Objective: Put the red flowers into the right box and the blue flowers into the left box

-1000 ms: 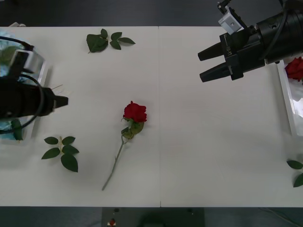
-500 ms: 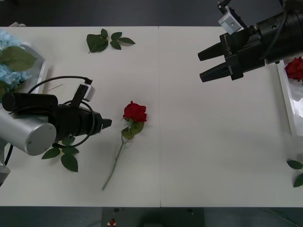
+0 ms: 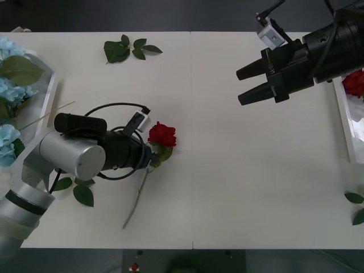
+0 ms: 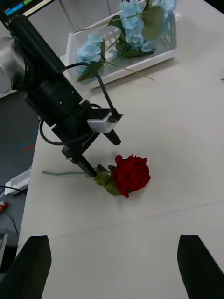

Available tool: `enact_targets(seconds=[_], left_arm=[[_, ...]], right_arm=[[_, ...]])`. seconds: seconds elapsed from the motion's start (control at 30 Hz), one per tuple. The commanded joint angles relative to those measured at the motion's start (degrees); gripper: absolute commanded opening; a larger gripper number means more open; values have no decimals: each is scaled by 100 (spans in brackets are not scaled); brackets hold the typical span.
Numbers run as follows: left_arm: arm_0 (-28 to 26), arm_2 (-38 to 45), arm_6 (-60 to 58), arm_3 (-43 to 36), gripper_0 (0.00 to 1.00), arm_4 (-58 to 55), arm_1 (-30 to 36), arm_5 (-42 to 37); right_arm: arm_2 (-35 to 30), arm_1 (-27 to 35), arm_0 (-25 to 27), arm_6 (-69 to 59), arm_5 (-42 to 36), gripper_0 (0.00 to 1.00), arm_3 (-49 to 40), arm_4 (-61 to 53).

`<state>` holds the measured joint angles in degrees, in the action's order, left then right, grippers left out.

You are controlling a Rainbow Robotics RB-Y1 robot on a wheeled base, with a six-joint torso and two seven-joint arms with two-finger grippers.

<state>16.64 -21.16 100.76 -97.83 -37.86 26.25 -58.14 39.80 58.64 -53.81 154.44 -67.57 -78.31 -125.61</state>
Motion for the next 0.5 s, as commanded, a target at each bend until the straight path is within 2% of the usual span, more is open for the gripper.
enact_targets(seconds=[0.03, 0.33, 0.5], left_arm=[[199, 15, 462, 36, 100, -37, -129, 31], [182, -222, 603, 36, 100, 16, -67, 31], [6, -301, 655, 36, 100, 16, -59, 31]], right_arm=[[-42, 254, 28, 56, 7, 78, -123, -69], [19, 350, 28, 56, 60, 78, -149, -60], [37, 456, 28, 56, 60, 78, -149, -7]])
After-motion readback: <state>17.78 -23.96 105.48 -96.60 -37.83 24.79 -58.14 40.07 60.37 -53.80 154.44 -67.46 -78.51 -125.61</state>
